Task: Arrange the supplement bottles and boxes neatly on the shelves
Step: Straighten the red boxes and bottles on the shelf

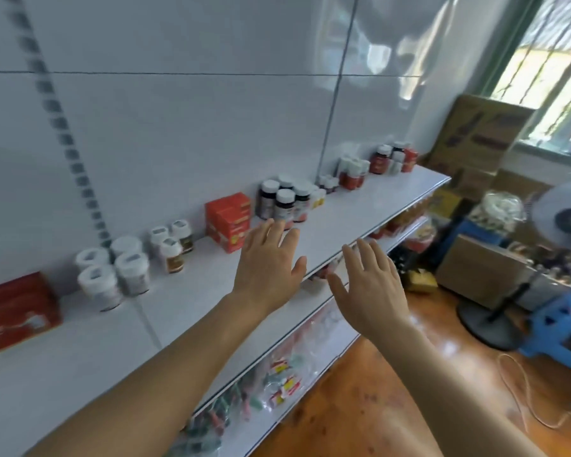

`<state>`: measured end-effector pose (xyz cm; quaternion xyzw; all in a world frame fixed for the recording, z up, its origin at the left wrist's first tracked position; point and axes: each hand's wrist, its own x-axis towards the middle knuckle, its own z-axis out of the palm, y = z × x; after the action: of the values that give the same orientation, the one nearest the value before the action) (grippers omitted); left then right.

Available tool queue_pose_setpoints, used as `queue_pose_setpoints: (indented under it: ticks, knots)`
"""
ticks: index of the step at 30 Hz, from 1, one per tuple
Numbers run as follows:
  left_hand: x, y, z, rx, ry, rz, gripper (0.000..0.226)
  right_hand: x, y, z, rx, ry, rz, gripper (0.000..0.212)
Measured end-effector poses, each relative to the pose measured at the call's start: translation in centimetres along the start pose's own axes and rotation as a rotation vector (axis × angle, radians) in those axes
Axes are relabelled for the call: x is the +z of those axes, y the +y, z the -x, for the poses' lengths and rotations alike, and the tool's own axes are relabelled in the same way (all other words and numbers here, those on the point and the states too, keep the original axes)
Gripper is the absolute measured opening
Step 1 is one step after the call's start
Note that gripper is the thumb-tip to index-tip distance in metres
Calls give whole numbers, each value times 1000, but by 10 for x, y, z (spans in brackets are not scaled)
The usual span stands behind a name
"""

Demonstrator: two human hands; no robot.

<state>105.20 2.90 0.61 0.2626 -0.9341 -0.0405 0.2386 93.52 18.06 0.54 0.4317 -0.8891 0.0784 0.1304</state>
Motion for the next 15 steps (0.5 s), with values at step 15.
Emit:
queue_pose_setpoints:
  ticks: [15]
  knots:
    - [153, 178, -221, 144, -85, 65, 56, 43, 254, -132, 166, 31, -6, 67]
